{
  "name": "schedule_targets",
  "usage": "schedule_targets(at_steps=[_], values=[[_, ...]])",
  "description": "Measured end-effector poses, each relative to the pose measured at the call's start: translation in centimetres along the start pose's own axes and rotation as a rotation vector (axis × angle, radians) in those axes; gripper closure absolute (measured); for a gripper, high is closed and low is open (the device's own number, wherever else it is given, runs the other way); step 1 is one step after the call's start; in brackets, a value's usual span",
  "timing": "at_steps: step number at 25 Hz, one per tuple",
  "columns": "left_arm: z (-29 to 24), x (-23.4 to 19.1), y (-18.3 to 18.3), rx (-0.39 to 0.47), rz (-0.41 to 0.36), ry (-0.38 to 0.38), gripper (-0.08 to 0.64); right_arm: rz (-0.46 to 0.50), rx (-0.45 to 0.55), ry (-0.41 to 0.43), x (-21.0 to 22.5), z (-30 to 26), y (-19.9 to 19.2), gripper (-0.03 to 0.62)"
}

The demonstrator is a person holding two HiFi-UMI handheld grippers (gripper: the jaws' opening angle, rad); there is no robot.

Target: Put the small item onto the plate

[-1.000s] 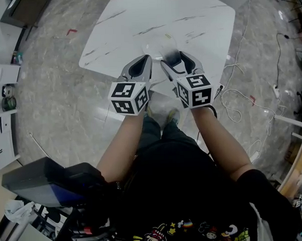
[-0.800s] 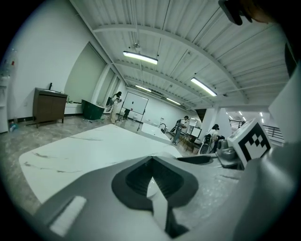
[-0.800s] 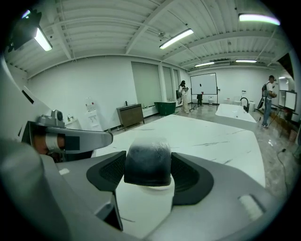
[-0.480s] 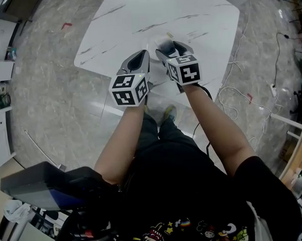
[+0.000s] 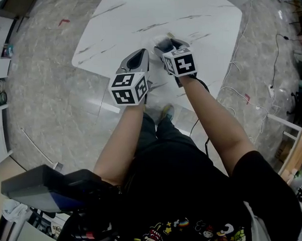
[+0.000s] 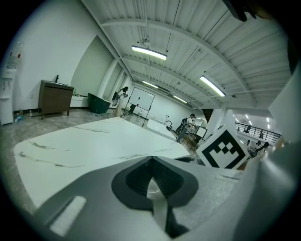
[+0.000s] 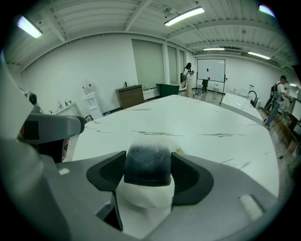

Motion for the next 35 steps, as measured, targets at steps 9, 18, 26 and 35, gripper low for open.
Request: schedule_targets(at_steps=[9,18,26,35], values=[[0.0,-0.5,-0.2,0.008,0.027,0.001,0.558,0.040,-0.077,-0.024,-0.2,-1.6,0.2,0.267],[0.3,-0.8,-0.6,0.007,0.039,-0.005,0.558,0.046,-0.122,-0.044,-0.1,-2.4,0.3,0.267],[0.3,-0.9,-1.0,0.006,0.040,-0.013,0.558,0.068,-0.138,-0.054,-0.1,-3.1,0.0,0.267],[0.5,-1.1,-1.8,-0.003,0.052,-0.011,0.558,0.071,-0.143,-0.048,0.0,-3.5,0.2,0.267]])
Point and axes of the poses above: the fingertips, and each gripper's own axes: z backward along the fingers, x to its right, y out of its top, the point moved 9 cm from there along z, backward along the fingers, and after that the axes turned 9 degrees about -x, right-handed, at the moved point
